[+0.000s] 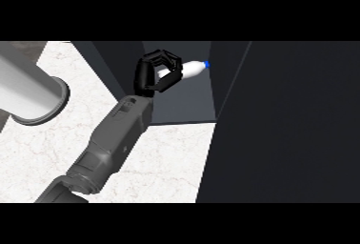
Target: Pick up the bottled water, place it into the cabinet and close the cabinet
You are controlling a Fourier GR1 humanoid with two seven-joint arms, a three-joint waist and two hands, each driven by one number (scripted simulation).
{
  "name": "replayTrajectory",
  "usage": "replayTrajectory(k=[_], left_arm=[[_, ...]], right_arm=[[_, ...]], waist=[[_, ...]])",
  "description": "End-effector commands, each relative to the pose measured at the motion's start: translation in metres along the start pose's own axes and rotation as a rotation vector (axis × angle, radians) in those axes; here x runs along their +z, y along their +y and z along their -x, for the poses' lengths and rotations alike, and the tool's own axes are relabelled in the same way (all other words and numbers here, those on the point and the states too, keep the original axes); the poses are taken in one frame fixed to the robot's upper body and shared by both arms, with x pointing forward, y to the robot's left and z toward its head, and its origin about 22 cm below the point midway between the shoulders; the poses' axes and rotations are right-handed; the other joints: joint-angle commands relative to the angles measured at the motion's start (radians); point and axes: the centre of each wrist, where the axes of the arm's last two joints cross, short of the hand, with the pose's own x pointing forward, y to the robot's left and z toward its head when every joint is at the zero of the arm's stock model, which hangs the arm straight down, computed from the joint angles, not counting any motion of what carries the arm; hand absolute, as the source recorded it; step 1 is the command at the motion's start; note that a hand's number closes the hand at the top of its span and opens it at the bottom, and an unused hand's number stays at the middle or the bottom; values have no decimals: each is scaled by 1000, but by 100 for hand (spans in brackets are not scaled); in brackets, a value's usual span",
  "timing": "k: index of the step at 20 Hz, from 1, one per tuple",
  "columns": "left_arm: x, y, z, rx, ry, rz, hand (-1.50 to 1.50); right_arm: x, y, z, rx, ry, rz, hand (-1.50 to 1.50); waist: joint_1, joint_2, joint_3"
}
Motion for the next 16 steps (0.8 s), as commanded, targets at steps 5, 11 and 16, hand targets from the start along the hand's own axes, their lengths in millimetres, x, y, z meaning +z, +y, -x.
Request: replayTrajectory(k=[5, 11, 16], left_arm=[[14, -2, -2, 230, 34, 114, 150], [52, 3, 3, 349, 51, 182, 150], [77, 11, -20, 395, 23, 176, 150]], right_arm=[[9, -3, -26, 6, -25, 31, -150], [9, -2, -23, 42, -26, 45, -150], [4, -11, -11, 67, 4, 31, -150]], waist=[[33, -19, 1], [65, -26, 1], [96, -28, 3]])
